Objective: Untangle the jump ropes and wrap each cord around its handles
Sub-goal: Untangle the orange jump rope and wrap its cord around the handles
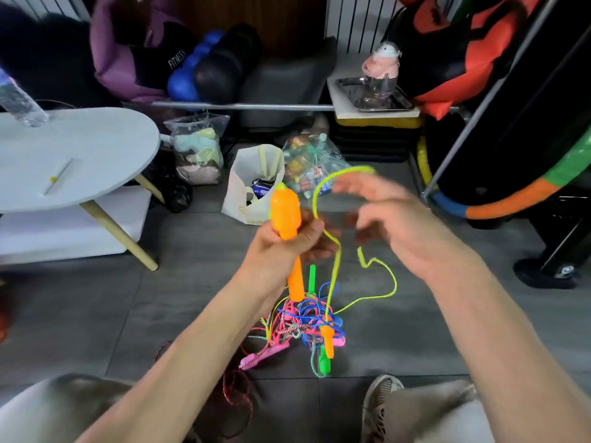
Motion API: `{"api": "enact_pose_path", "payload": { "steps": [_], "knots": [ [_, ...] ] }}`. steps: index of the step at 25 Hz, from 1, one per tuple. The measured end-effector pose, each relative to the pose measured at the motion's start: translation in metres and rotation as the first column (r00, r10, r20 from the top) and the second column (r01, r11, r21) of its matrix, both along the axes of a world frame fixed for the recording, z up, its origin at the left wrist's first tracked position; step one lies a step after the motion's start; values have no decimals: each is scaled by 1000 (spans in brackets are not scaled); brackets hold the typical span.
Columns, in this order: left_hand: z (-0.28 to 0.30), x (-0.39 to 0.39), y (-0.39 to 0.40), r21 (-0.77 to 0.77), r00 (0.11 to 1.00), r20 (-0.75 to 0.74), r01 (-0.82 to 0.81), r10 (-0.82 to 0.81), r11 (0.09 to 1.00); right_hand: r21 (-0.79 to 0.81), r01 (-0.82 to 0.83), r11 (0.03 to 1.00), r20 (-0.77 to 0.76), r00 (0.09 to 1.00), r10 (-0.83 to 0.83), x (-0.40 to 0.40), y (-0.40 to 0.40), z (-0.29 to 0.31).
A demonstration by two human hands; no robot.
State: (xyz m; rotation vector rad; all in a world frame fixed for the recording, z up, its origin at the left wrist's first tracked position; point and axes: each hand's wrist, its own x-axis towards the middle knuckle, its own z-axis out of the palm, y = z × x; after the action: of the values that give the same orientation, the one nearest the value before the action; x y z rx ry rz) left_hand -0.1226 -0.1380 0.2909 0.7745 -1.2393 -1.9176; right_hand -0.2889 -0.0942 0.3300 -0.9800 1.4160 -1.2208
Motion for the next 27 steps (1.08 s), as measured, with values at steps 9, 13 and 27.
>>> {"api": "enact_pose_path", "payload": {
  "steps": [9,13,27],
  "knots": [
    [-1,3,-15,16,997,81,-12,11,1000,-61,27,998,-320,946,-45,20,-6,-28],
    [-27,-3,-3,-123,840,512,279,-180,952,-341,151,928,228,971,-74,21,-6,-15],
    [19,1,-9,106,990,-108,-75,86,992,320,-279,905,-408,822,398,15,-1,-38]
  ]
}}
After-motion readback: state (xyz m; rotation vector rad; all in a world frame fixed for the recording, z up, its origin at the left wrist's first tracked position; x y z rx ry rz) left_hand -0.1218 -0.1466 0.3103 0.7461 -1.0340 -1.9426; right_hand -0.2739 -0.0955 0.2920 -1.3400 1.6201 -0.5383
